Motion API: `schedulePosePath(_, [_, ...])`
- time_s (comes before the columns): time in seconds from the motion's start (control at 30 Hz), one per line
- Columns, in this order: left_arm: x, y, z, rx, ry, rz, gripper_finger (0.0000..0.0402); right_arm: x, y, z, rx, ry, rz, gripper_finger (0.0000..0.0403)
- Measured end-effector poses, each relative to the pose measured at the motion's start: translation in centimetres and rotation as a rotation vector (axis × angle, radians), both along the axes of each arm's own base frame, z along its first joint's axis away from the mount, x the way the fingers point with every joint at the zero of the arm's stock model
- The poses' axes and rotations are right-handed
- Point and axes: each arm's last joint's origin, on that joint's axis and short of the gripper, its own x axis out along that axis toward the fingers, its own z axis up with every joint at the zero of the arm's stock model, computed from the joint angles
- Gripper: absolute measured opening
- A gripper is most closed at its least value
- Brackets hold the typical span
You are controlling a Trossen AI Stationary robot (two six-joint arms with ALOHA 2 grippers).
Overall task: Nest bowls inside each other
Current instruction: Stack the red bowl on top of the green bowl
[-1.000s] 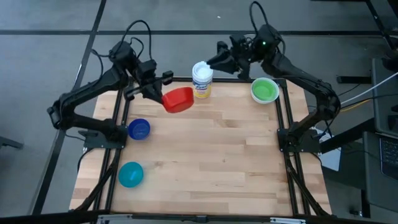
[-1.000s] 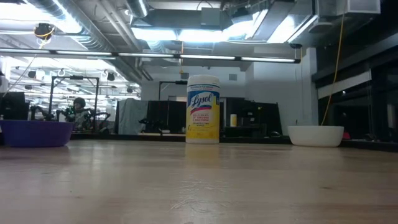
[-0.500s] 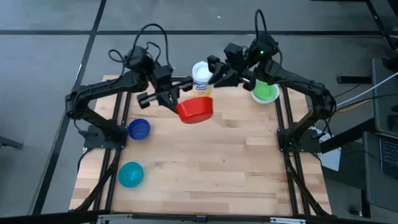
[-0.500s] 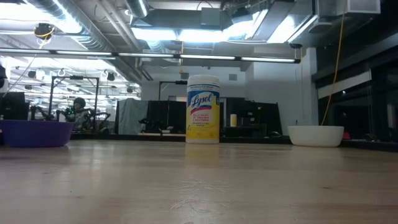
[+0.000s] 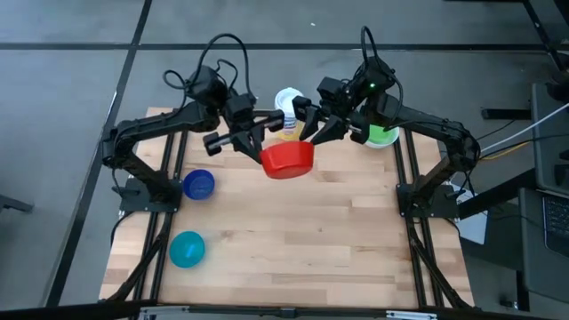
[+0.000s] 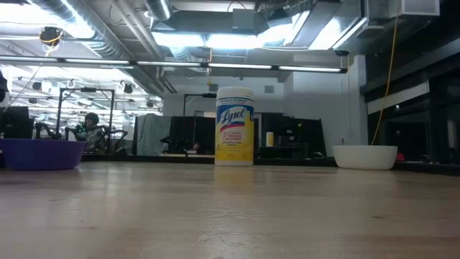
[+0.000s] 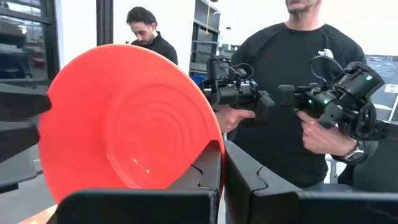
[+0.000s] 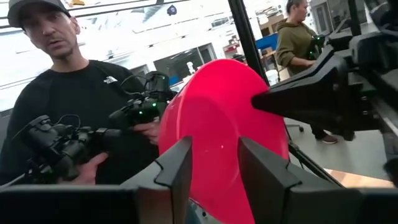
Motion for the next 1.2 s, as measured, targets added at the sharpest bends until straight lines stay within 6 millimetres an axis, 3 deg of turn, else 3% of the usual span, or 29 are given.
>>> schedulePosePath(0.13, [0.1, -0.2, 0.0, -0.004, 0.012, -0.009, 0.0002, -0.1, -0.2, 0.1, -0.002, -0.002, -0.002, 0.0132])
schedulePosePath(0.5, [0.3, -0.9, -0.2, -0.01, 0.039, -0.039, 0.0002, -1.9, -2.2, 3.0, -0.024, -0.044, -0.068, 0.0132])
schedulePosePath(1.2, [0.1, -0.2, -0.2, -0.002, 0.038, -0.026, 0.0002, -0.4, 1.6, 2.2, -0.007, 0.029, 0.058, 0.0132])
